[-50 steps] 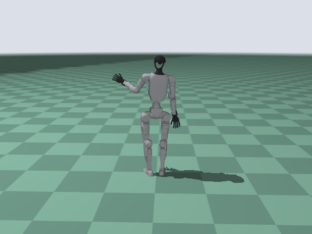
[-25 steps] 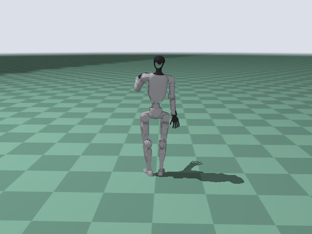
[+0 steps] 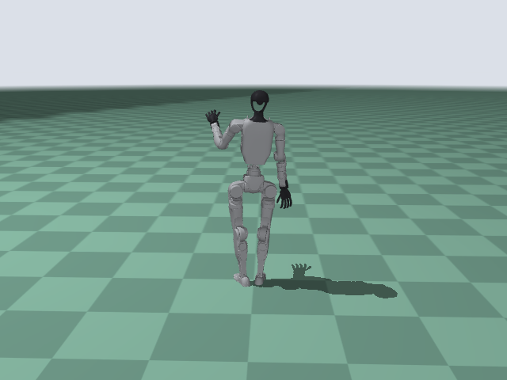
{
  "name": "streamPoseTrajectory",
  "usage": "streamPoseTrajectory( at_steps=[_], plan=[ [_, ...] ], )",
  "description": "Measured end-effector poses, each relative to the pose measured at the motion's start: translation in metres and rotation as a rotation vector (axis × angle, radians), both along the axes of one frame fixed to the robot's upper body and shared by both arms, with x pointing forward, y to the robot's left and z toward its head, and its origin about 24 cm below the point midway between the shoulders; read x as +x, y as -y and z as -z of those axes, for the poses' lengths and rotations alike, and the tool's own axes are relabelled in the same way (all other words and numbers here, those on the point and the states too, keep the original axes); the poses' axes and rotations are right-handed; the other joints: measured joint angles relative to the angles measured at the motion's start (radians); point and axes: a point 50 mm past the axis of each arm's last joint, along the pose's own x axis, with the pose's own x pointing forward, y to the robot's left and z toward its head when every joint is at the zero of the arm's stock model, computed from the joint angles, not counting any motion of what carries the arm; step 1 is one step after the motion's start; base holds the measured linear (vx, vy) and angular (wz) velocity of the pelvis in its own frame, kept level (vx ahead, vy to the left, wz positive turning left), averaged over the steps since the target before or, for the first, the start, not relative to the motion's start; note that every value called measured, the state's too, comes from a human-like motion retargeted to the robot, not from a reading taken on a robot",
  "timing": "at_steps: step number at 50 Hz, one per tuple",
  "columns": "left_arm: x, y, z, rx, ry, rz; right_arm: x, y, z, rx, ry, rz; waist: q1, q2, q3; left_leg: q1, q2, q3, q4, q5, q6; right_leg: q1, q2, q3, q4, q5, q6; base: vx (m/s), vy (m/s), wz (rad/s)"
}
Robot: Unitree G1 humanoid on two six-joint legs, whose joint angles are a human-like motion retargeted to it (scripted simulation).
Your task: Upper body actions
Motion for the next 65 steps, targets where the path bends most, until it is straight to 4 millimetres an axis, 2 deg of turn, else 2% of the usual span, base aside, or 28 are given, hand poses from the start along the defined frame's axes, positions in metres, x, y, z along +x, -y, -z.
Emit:
streamPoseTrajectory(
  at_steps=[3, 6, 8, 10, 13, 15, 17, 20, 23, 26, 28, 30, 32, 35, 38, 40, 42, 44, 47, 51, 55, 60, 65],
  plan=[
    [0.000, -0.003, 0.002, -0.031, -0.057, 0.001, 0.008, -0.001, 0.001, 0.018, 0.007, -0.036, -0.018, 0.000, 0.008, -0.002, -0.001, -0.018, 0.000, 0.004, 0.001, -0.002, -0.003, -0.017, 0.002, 0.001, 0.002, 0.02, -0.02, 0.30],
    [-0.011, 0.003, -0.006, -0.004, 0.056, 0.021, 0.012, -0.001, 0.002, 0.021, 0.023, -0.086, -0.031, 0.001, 0.010, -0.004, -0.002, -0.020, -0.001, 0.003, 0.001, -0.008, -0.004, -0.018, 0.002, 0.004, 0.001, 0.00, 0.00, 0.00],
    [-0.020, 0.003, -0.005, 0.016, 0.107, 0.015, 0.012, 0.000, 0.001, 0.019, 0.023, -0.105, -0.032, -0.001, 0.011, -0.005, -0.002, -0.014, -0.001, 0.002, 0.001, -0.009, -0.003, -0.011, 0.001, 0.004, 0.001, -0.01, -0.01, -0.10],
    [-0.027, 0.004, 0.004, 0.021, 0.103, 0.011, 0.012, -0.001, 0.001, 0.018, 0.013, -0.095, -0.029, -0.003, 0.015, -0.005, -0.001, -0.007, -0.002, 0.001, 0.000, -0.010, -0.001, -0.003, 0.000, 0.004, -0.001, -0.01, -0.01, -0.10],
    [-0.038, 0.007, 0.030, 0.007, 0.037, 0.074, 0.014, -0.001, 0.001, 0.016, 0.013, -0.061, -0.029, -0.005, 0.023, -0.005, -0.001, -0.004, -0.003, 0.000, -0.001, -0.017, 0.001, -0.001, 0.003, 0.006, -0.004, 0.00, 0.00, 0.00],
    [-0.047, 0.010, 0.054, -0.014, -0.046, 0.146, 0.015, -0.001, 0.002, 0.012, 0.023, -0.057, -0.030, -0.004, 0.028, -0.005, 0.000, -0.001, -0.004, 0.000, 0.000, -0.021, 0.004, 0.003, 0.003, 0.007, -0.007, 0.00, 0.00, 0.00],
    [-0.055, 0.010, 0.089, -0.060, -0.196, 0.200, 0.016, 0.000, 0.002, 0.008, 0.033, -0.065, -0.032, -0.003, 0.034, -0.005, 0.001, 0.006, -0.005, -0.002, -0.001, -0.023, 0.007, 0.010, 0.003, 0.008, -0.009, -0.02, 0.00, -0.19],
    [-0.073, 0.010, 0.154, -0.164, -0.511, 0.240, 0.017, 0.000, 0.002, 0.003, 0.041, -0.062, -0.032, -0.003, 0.039, -0.005, 0.004, 0.016, -0.007, -0.003, -0.001, -0.027, 0.011, 0.020, 0.003, 0.008, -0.010, -0.01, 0.00, -0.12],
    [-0.099, 0.014, 0.225, -0.249, -0.906, 0.269, 0.015, 0.000, 0.002, 0.000, 0.044, -0.036, -0.023, -0.005, 0.047, -0.003, 0.005, 0.019, -0.007, -0.003, -0.001, -0.027, 0.012, 0.024, 0.004, 0.009, -0.010, 0.00, 0.00, 0.00],
    [-0.138, 0.017, 0.293, -0.326, -1.373, 0.257, 0.015, -0.001, 0.002, 0.003, 0.043, -0.021, -0.024, -0.010, 0.056, -0.002, 0.005, 0.016, -0.006, -0.001, -0.001, -0.024, 0.009, 0.019, 0.004, 0.010, -0.009, 0.00, 0.00, 0.00],
    [-0.174, 0.022, 0.330, -0.390, -1.714, 0.228, 0.016, -0.002, 0.002, 0.007, 0.044, -0.020, -0.030, -0.013, 0.061, -0.002, 0.005, 0.009, -0.006, 0.001, -0.001, -0.022, 0.004, 0.012, 0.004, 0.010, -0.005, 0.00, 0.00, 0.00],
    [-0.210, 0.030, 0.355, -0.454, -1.986, 0.179, 0.018, -0.002, 0.002, 0.009, 0.048, -0.028, -0.030, -0.012, 0.066, -0.002, 0.011, 0.008, -0.005, 0.002, -0.003, -0.022, -0.010, 0.011, 0.009, 0.011, 0.012, 0.00, 0.00, 0.00],
    [-0.237, 0.039, 0.369, -0.489, -2.073, 0.116, 0.020, -0.003, 0.003, 0.002, 0.067, -0.048, -0.024, -0.011, 0.069, -0.003, 0.016, 0.012, -0.005, 0.002, -0.004, -0.022, -0.015, 0.014, 0.012, 0.012, 0.021, 0.00, 0.00, 0.00],
    [-0.280, 0.052, 0.378, -0.567, -2.187, -0.027, 0.024, -0.004, 0.003, -0.017, 0.117, -0.074, -0.029, -0.014, 0.070, -0.002, 0.018, 0.011, -0.004, 0.004, -0.003, -0.020, -0.015, 0.012, 0.012, 0.011, 0.022, 0.00, 0.00, 0.00],
    [-0.320, 0.075, 0.376, -0.815, -2.358, -0.141, 0.032, -0.008, 0.004, -0.020, 0.163, -0.086, -0.041, -0.014, 0.078, 0.000, 0.021, 0.013, -0.004, 0.004, -0.004, -0.017, -0.013, 0.014, 0.012, 0.011, 0.023, 0.00, 0.00, 0.00],
    [-0.332, 0.091, 0.376, -1.057, -2.346, -0.176, 0.037, -0.010, 0.005, -0.005, 0.170, -0.074, -0.046, -0.018, 0.081, -0.012, 0.031, 0.019, 0.010, 0.005, -0.014, -0.019, -0.019, 0.021, 0.013, 0.013, 0.025, 0.00, -0.01, 0.10],
    [-0.337, 0.106, 0.377, -1.263, -2.252, -0.215, 0.038, -0.014, 0.006, 0.026, 0.165, -0.036, -0.085, -0.024, 0.074, -0.021, 0.037, -0.018, 0.025, -0.003, -0.034, -0.019, -0.036, -0.013, 0.011, 0.009, 0.028, 0.01, 0.00, 0.69],
    [-0.337, 0.111, 0.378, -1.348, -2.160, -0.278, 0.037, -0.017, 0.006, 0.061, 0.152, 0.010, -0.108, -0.022, 0.072, -0.022, 0.026, -0.043, 0.024, -0.003, -0.027, -0.016, -0.030, -0.039, 0.006, 0.007, 0.020, 0.00, 0.00, 0.64],
    [-0.334, 0.103, 0.379, -1.345, -2.089, -0.314, 0.033, -0.019, 0.006, 0.085, 0.123, 0.052, -0.085, -0.017, 0.075, -0.011, 0.016, -0.033, 0.008, 0.003, -0.010, -0.013, -0.017, -0.029, 0.005, 0.008, 0.017, 0.00, 0.00, -0.13],
    [-0.329, 0.089, 0.378, -1.252, -2.174, -0.271, 0.029, -0.016, 0.006, 0.072, 0.106, 0.039, -0.043, -0.025, 0.076, -0.015, 0.024, -0.013, 0.012, 0.006, -0.014, -0.011, -0.025, -0.009, 0.009, 0.008, 0.025, -0.01, -0.01, -0.20],
    [-0.316, 0.080, 0.378, -1.146, -2.205, -0.215, 0.028, -0.013, 0.005, 0.070, 0.086, 0.017, -0.038, -0.025, 0.077, -0.021, 0.024, -0.021, 0.015, 0.010, -0.015, -0.008, -0.031, -0.019, 0.009, 0.007, 0.031, 0.00, 0.00, 0.00],
    [-0.301, 0.083, 0.380, -1.120, -2.141, -0.173, 0.025, -0.012, 0.005, 0.065, 0.075, 0.038, -0.028, -0.026, 0.077, -0.022, 0.021, -0.022, 0.016, 0.011, -0.014, -0.002, -0.032, -0.020, 0.006, 0.005, 0.031, 0.00, 0.00, 0.00],
    [-0.294, 0.092, 0.381, -1.161, -2.121, -0.149, 0.025, -0.012, 0.005, 0.064, 0.075, 0.031, -0.028, -0.025, 0.074, -0.023, 0.017, -0.024, 0.017, 0.010, -0.013, 0.000, -0.033, -0.022, 0.004, 0.005, 0.030, 0.00, 0.00, 0.00]
  ],
)
